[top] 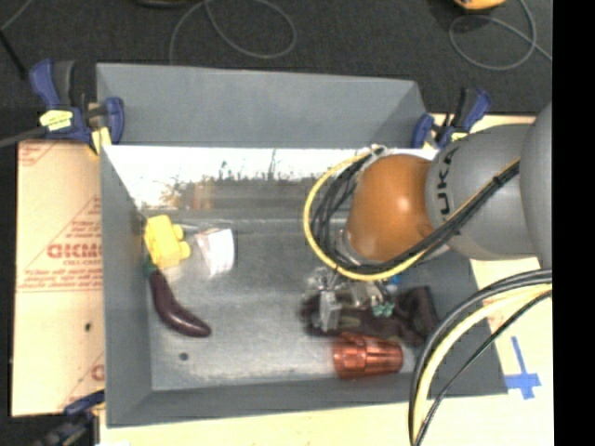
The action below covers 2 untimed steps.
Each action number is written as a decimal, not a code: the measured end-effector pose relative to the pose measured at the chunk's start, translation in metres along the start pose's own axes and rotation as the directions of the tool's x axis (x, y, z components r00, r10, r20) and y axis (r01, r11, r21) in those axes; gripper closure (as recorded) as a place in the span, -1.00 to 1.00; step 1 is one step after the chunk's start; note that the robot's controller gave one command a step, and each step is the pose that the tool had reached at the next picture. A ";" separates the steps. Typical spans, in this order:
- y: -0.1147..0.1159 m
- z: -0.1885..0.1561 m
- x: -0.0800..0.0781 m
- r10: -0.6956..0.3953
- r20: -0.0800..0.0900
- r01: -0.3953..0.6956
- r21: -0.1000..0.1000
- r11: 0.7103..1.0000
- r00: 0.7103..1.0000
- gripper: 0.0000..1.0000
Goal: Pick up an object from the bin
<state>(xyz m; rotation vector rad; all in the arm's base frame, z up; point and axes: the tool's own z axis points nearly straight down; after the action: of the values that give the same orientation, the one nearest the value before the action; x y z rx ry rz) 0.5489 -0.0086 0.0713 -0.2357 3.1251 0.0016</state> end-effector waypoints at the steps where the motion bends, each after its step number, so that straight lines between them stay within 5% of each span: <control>1: 0.000 0.000 0.000 0.003 0.000 -0.003 0.000 1.000 1.000 1.00; 2: 0.000 0.000 0.000 0.004 0.000 -0.004 0.000 1.000 1.000 1.00</control>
Offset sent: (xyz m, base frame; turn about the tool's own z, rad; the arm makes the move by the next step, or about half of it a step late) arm 0.0000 0.0000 0.0000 0.0000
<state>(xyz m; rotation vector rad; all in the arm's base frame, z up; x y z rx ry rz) 0.5489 -0.0087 0.0713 -0.2293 3.1258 0.0021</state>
